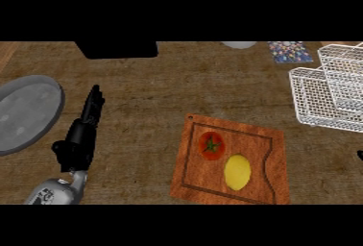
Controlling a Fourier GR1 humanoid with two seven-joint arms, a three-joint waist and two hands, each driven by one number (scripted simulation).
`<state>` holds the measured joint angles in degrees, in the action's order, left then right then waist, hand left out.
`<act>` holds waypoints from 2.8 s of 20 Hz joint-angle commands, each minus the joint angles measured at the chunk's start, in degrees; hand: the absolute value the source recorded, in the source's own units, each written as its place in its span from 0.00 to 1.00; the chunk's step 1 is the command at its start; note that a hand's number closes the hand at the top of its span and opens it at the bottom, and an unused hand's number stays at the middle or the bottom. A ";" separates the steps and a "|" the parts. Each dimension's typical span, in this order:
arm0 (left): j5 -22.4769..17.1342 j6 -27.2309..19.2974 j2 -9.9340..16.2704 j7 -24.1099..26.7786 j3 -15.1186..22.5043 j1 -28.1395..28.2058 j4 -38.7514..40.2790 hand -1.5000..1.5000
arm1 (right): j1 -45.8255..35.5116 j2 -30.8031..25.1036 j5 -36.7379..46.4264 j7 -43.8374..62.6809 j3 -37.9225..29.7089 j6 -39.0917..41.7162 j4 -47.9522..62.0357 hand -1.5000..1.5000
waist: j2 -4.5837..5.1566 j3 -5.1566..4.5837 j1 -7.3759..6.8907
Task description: Pick the lemon from the cutting board and place it in the tiered basket
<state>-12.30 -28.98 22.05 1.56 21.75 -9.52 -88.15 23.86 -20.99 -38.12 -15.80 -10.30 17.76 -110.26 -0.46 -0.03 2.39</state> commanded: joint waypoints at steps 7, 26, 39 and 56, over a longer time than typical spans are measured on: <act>0.44 -0.39 -0.86 -1.11 0.00 -0.90 0.22 0.50 | 9.28 -21.38 25.30 12.11 -10.76 -1.89 -21.78 0.00 | 0.00 -0.57 0.47; 4.11 0.57 -5.39 -1.52 1.62 -5.32 4.23 0.50 | -10.01 -34.03 37.72 66.89 13.54 -9.71 -44.17 0.00 | 0.87 -0.27 -3.93; 3.59 4.16 -4.67 -2.70 -2.56 -3.66 3.18 0.50 | -29.61 -31.36 43.46 88.84 37.02 -9.05 -39.41 0.00 | 0.34 -0.09 -2.50; 7.44 4.48 -7.22 -4.42 -2.48 -3.44 0.78 0.50 | -42.11 -27.28 54.21 88.55 51.76 -4.84 -28.12 0.00 | 0.37 -0.08 -2.78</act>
<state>-5.69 -24.61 15.53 -0.58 19.24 -10.55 -87.55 -13.94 -51.56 8.81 64.21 36.38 9.82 -138.60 -0.16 -0.09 -0.26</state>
